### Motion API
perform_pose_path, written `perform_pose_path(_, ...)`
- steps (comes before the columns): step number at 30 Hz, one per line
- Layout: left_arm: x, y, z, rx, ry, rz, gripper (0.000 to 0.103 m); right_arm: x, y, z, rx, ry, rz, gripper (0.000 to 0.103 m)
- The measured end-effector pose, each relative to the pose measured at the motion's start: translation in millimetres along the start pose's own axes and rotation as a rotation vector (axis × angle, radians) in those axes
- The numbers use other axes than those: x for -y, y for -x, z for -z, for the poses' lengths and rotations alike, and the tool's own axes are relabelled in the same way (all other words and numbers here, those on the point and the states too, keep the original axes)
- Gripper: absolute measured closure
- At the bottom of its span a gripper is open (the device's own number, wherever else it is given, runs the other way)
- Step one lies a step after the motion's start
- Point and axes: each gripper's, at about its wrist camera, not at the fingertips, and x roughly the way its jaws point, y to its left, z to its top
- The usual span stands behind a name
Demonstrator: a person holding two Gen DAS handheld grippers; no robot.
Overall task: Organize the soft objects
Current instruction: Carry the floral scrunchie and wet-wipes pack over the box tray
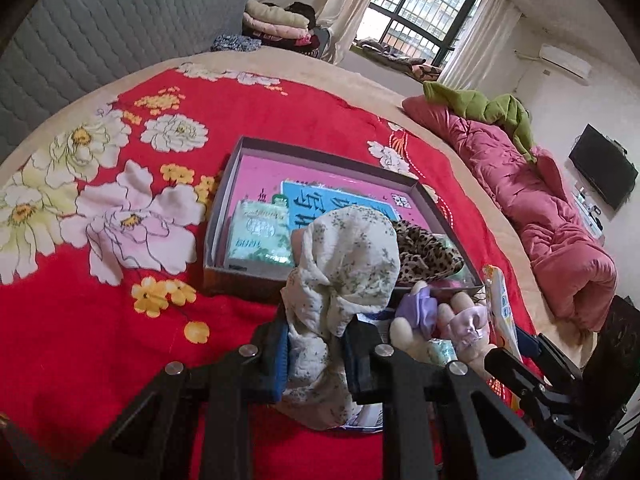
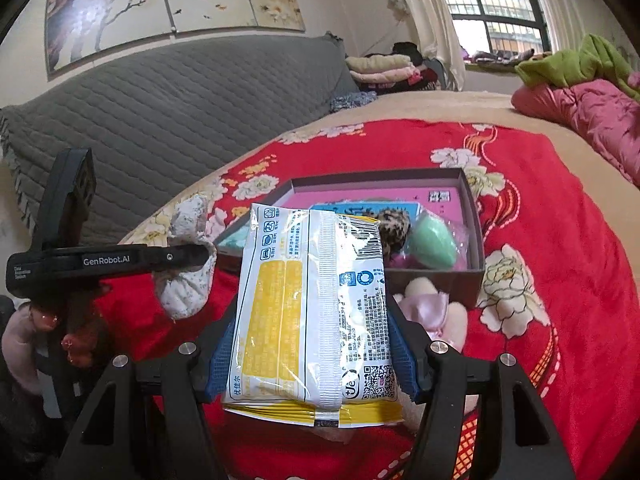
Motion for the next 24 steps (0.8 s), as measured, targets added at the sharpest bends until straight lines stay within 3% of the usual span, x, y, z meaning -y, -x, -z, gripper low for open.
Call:
perform_pose_path(13, 7, -3, -24, 0.039, -0.001, -0.002, 0.081, 0, 12, -20, 0.065, -0.004, 0.074, 0.036)
perform_pose_path(24, -4, -12, -44, 0.032, 0.051, 0.057, 0.081, -14, -5, -37, 0.028, -0.008, 0.152, 0.036)
